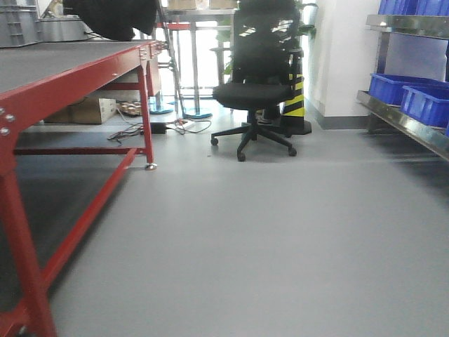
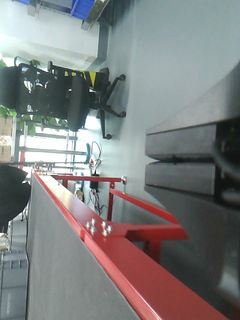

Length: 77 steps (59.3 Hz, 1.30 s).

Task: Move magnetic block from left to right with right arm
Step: 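Drive across the room carrying the red cube in the right gripper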

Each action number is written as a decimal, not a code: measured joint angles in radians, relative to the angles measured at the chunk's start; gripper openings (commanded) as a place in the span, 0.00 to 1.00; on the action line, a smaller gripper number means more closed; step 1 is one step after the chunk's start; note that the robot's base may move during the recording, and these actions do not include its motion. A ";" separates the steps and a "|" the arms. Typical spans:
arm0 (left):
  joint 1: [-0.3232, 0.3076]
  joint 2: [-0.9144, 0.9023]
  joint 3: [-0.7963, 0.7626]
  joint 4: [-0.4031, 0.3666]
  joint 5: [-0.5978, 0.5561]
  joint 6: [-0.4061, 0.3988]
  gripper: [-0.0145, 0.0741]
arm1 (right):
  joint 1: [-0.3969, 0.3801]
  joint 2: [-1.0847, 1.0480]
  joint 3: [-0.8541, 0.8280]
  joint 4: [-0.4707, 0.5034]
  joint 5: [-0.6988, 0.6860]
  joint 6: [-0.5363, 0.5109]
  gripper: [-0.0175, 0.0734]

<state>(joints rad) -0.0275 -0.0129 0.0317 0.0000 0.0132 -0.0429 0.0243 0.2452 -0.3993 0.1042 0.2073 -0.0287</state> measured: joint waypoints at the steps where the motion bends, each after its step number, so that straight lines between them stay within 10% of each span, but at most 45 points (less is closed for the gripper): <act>1: 0.000 0.000 0.000 0.000 0.000 0.000 0.03 | 0.000 0.000 0.000 0.000 0.000 0.000 0.49; 77: 0.000 0.000 0.000 0.000 0.000 0.000 0.03 | 0.000 0.000 0.000 0.000 0.000 0.000 0.49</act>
<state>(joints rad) -0.0275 -0.0129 0.0317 0.0000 0.0132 -0.0429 0.0243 0.2452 -0.3993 0.1042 0.2073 -0.0287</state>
